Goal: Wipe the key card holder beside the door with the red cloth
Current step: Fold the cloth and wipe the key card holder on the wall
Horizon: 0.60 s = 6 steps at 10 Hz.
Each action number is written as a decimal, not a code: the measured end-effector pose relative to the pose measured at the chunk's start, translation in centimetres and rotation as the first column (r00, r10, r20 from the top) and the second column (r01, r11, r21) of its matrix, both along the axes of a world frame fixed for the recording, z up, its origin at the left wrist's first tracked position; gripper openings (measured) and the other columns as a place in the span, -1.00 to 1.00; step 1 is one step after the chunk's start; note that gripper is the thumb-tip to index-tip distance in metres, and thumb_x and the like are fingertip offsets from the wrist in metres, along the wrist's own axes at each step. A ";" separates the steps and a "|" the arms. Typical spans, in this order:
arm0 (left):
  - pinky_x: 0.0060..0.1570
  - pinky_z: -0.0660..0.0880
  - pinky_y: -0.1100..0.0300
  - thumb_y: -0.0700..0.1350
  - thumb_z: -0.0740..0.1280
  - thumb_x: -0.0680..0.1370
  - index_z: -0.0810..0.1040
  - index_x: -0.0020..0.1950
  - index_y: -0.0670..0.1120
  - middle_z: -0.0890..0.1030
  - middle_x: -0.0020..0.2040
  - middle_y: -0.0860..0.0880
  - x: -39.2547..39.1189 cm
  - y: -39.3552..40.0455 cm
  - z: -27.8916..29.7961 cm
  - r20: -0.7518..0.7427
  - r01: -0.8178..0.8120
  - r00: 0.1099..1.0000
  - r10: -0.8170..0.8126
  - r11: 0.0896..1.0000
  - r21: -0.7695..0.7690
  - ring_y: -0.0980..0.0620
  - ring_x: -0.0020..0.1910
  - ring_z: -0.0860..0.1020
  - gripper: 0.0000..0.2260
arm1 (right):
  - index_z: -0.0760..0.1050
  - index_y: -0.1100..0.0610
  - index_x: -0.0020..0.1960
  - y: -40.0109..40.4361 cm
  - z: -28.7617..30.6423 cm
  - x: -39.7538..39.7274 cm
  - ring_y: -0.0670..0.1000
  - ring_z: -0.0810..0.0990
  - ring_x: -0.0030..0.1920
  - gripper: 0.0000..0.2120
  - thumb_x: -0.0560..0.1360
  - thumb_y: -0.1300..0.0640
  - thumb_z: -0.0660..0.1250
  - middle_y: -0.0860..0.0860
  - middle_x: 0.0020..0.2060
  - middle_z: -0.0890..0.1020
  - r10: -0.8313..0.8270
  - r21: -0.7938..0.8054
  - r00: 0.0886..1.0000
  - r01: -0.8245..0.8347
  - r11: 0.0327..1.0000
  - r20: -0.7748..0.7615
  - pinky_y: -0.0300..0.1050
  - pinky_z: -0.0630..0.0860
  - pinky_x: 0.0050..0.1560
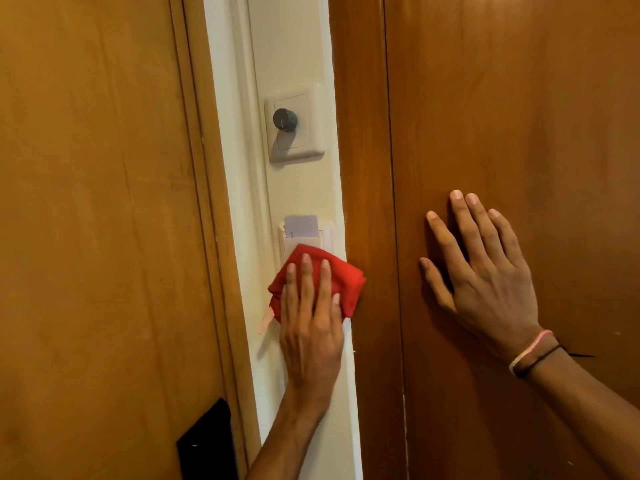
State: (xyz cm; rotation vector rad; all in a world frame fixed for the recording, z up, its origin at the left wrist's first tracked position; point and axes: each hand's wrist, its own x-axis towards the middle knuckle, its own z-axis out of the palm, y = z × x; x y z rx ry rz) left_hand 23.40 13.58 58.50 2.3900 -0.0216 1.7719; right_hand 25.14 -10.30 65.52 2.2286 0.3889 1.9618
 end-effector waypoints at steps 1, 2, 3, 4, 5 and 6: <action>0.47 0.23 -0.26 -0.03 0.11 0.65 0.16 0.57 -0.08 0.18 0.59 -0.12 0.2 -0.7 1.7 0.000 0.004 1.000 -0.005 0.952 -0.305 -0.16 0.58 0.10 -0.51 | 0.08 0.12 0.68 0.0 0.0 0.1 0.23 0.08 0.69 -0.35 0.70 -0.18 0.04 0.25 0.68 0.09 -0.005 -0.004 1.000 0.005 1.000 0.000 0.24 0.17 0.65; 0.48 0.22 -0.24 0.00 0.04 0.68 0.15 0.57 -0.09 0.20 0.58 -0.13 0.0 -1.7 1.0 0.032 0.047 0.999 -0.042 0.983 -0.178 -0.17 0.58 0.10 -0.54 | 0.08 0.12 0.68 0.0 -0.1 0.2 0.23 0.08 0.69 -0.35 0.70 -0.18 0.05 0.25 0.68 0.10 -0.008 0.005 1.000 0.008 1.000 0.011 0.23 0.17 0.66; 0.46 0.28 -0.26 0.02 0.06 0.67 0.16 0.57 -0.11 0.21 0.58 -0.14 0.3 0.8 1.1 0.014 0.020 1.000 -0.019 0.993 -0.113 -0.18 0.58 0.12 -0.52 | 0.08 0.12 0.68 0.0 -0.2 0.2 0.23 0.08 0.69 -0.35 0.70 -0.17 0.05 0.25 0.68 0.10 0.000 -0.007 1.000 0.000 1.000 0.018 0.23 0.16 0.66; 0.48 0.20 -0.28 -0.02 0.13 0.65 0.14 0.57 -0.12 0.19 0.59 -0.14 0.0 0.4 1.7 -0.032 -0.013 0.999 0.005 0.966 -0.258 -0.20 0.58 0.10 -0.49 | 0.09 0.13 0.68 0.1 -0.1 0.3 0.23 0.08 0.69 -0.35 0.70 -0.17 0.05 0.25 0.68 0.10 -0.002 -0.001 1.000 0.002 1.000 0.018 0.23 0.16 0.66; 0.47 0.19 -0.25 0.02 0.09 0.65 0.17 0.56 -0.16 0.20 0.57 -0.17 -0.4 0.9 0.5 -0.035 -0.028 0.999 0.029 1.000 0.009 -0.23 0.57 0.12 -0.49 | 0.09 0.12 0.68 0.1 -0.1 0.3 0.23 0.08 0.69 -0.35 0.70 -0.17 0.05 0.25 0.68 0.11 0.007 0.004 1.000 -0.007 1.000 0.016 0.23 0.16 0.66; 0.47 0.22 -0.30 0.03 -0.01 0.66 0.12 0.57 -0.13 0.19 0.58 -0.15 -0.2 1.3 1.9 -0.022 0.009 1.000 -0.014 0.977 -0.211 -0.20 0.58 0.10 -0.50 | 0.11 0.13 0.68 0.0 -0.1 0.2 0.23 0.09 0.69 -0.36 0.70 -0.17 0.06 0.25 0.67 0.12 0.005 0.004 1.000 -0.005 1.000 0.020 0.22 0.15 0.66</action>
